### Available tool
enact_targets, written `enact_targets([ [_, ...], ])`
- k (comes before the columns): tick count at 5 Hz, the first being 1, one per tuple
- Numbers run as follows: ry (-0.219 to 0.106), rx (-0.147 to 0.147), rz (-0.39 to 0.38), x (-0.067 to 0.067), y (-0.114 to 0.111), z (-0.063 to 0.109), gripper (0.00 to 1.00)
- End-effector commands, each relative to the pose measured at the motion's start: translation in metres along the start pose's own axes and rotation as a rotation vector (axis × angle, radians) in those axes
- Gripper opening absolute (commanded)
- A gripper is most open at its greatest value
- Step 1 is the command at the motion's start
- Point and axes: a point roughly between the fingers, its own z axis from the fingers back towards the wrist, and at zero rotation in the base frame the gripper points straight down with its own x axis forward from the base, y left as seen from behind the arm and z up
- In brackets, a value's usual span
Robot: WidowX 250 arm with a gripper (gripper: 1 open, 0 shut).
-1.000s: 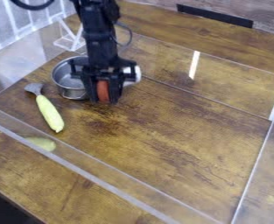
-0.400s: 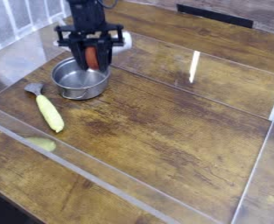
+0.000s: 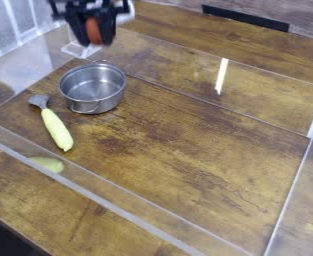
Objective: Put the mushroom in the silver pot
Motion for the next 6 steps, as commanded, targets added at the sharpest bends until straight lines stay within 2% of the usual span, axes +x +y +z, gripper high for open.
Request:
enact_targets([
  [1,-0.06,0.007,0.055,-0.006,-0.005,0.019,0.0],
  [2,-0.07,0.003,0.059,-0.022,-0.022,0.021,0.0],
  [3,-0.083,-0.018,0.068,-0.02,-0.03,0.022,0.0],
  [4,-0.097,-0.021,0.074,-0.015,-0.032,0.014,0.0],
  [6,-0.148,0.015,0.246,-0.001,-0.016,0.02,0.0],
])
